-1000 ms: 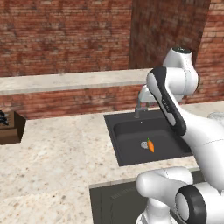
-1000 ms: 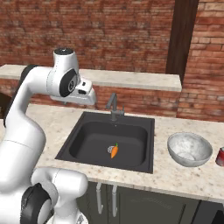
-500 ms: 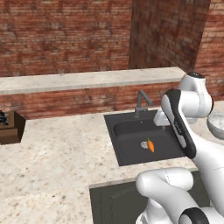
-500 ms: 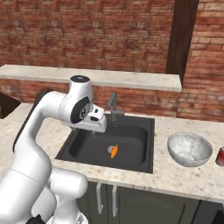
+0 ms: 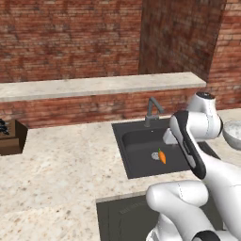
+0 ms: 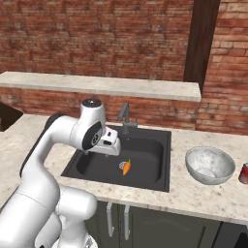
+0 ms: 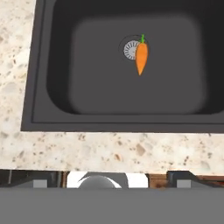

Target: Pick the carrot from the sink and place it in the bowl. Then pick the bowl and place it in the microwave. Then close the microwave door and press the start button.

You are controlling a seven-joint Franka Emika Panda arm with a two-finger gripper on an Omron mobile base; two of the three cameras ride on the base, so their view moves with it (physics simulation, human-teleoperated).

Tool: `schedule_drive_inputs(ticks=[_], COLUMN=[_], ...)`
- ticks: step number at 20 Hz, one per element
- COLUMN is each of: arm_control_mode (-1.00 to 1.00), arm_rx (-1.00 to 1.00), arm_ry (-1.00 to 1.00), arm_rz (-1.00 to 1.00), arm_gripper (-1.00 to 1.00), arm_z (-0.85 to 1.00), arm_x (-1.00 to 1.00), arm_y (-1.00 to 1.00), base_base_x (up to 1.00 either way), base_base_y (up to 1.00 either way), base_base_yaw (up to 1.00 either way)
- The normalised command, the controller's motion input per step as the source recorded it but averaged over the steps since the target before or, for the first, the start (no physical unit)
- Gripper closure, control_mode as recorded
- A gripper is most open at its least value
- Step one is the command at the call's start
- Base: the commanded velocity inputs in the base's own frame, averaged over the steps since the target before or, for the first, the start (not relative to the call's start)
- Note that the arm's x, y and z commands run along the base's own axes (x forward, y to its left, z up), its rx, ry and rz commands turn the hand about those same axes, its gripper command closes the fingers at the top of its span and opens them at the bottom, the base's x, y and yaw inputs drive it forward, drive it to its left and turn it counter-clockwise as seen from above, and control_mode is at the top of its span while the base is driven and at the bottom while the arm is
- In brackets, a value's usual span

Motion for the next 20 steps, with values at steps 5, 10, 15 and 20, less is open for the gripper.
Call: schedule_drive_inputs(ticks=[5,10,15,20], arm_control_mode=[-1.00,-1.00,-1.00,-1.00], arm_rx=[-0.08,-0.11,-0.03,0.00], arm_ry=[0.12,0.06,0.00,0.00], arm_rz=[0.00,0.00,0.00,0.00], arm_gripper=[-1.00,-1.00,-1.00,-1.00], arm_z=[-0.34,-0.72,-0.61,-0.38], arm_x=[0.45,0.44,0.42,0.38], arm_y=[0.00,0.00,0.00,-0.21], base_base_x=[0.00,0.00,0.00,0.00], base_base_y=[0.00,0.00,0.00,0.00], base_base_yaw=[0.00,0.00,0.00,0.00])
